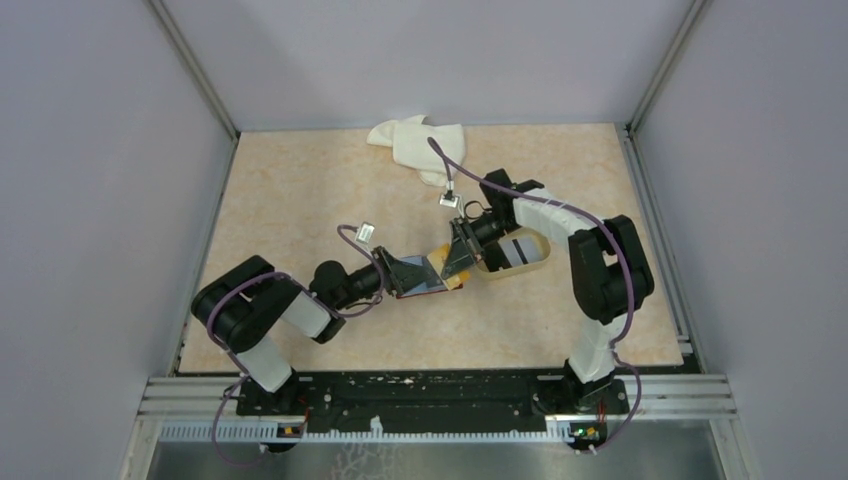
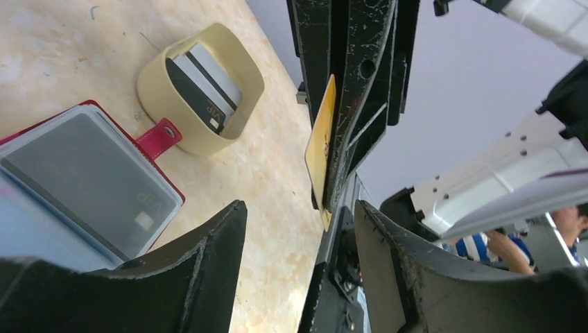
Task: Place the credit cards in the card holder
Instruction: Insert the credit card into the card holder.
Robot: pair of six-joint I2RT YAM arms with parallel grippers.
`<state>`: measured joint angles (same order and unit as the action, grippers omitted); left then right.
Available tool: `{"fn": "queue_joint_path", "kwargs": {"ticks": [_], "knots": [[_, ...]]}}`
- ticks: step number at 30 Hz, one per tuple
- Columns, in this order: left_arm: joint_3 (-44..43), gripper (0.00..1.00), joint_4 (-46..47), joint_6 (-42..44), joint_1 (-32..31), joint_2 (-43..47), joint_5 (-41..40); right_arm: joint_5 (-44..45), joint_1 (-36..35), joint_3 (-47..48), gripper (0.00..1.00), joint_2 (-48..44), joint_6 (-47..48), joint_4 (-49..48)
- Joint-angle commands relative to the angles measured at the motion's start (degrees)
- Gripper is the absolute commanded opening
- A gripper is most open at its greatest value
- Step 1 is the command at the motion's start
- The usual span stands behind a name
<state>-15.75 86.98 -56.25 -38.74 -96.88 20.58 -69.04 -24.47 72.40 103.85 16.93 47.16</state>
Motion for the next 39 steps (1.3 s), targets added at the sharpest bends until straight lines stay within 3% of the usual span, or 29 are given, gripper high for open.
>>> {"fn": "queue_joint_path", "kwargs": {"ticks": [1, 6, 17, 19, 20, 21, 22, 25, 28, 31, 35, 39], "knots": [[0.2, 0.65, 14.1, 3.1, 2.7, 1.4, 13.4, -2.9, -0.7, 2.8, 0.00, -1.0, 6.0, 4.0], [-0.2, 0.64, 15.3, 2.3, 3.8, 0.8, 15.0, -2.1, -2.0, 3.9, 0.00, -0.1, 8.9, 6.4], [-3.8, 0.48, 15.8, -1.6, 3.9, -1.0, 18.4, 0.3, -4.9, 4.4, 0.00, 1.5, 10.5, 7.3], [-3.9, 0.39, 15.8, -1.5, 3.9, -0.6, 18.8, 0.8, -5.3, 4.4, 0.00, 1.7, 10.6, 7.3], [-3.9, 0.25, 15.7, -1.4, 4.0, -0.3, 19.0, 1.0, -5.5, 4.4, 0.00, 1.7, 10.5, 7.2], [-3.9, 0.05, 15.7, -1.3, 4.0, -0.2, 19.4, 1.1, -5.7, 4.5, 0.00, 1.7, 10.6, 7.2], [-3.7, 0.00, 15.8, -1.1, 3.9, -0.1, 19.7, 1.3, -5.8, 4.5, 0.00, 1.7, 10.7, 7.2], [-1.9, 0.00, 15.7, 0.7, 4.2, 0.9, 19.5, 2.5, -5.9, 4.7, 0.02, 1.0, 10.8, 7.3], [0.8, 0.00, 15.7, 2.1, 5.7, 2.5, 20.4, 5.5, -5.9, 4.9, 0.31, -1.0, 10.6, 6.7], [4.8, 0.00, 15.7, 3.9, 7.8, 5.6, 22.4, 8.8, -5.8, 4.8, 0.45, -4.4, 11.0, 5.6], [8.3, 0.00, 12.0, 7.0, 9.8, 9.9, 24.4, 14.6, -5.6, 4.0, 0.47, -9.9, 11.9, 2.4], [9.6, 0.00, 0.1, 12.5, 11.0, 16.0, 24.8, 21.4, -5.6, 2.2, 0.47, -19.3, 18.2, -1.9]]}}
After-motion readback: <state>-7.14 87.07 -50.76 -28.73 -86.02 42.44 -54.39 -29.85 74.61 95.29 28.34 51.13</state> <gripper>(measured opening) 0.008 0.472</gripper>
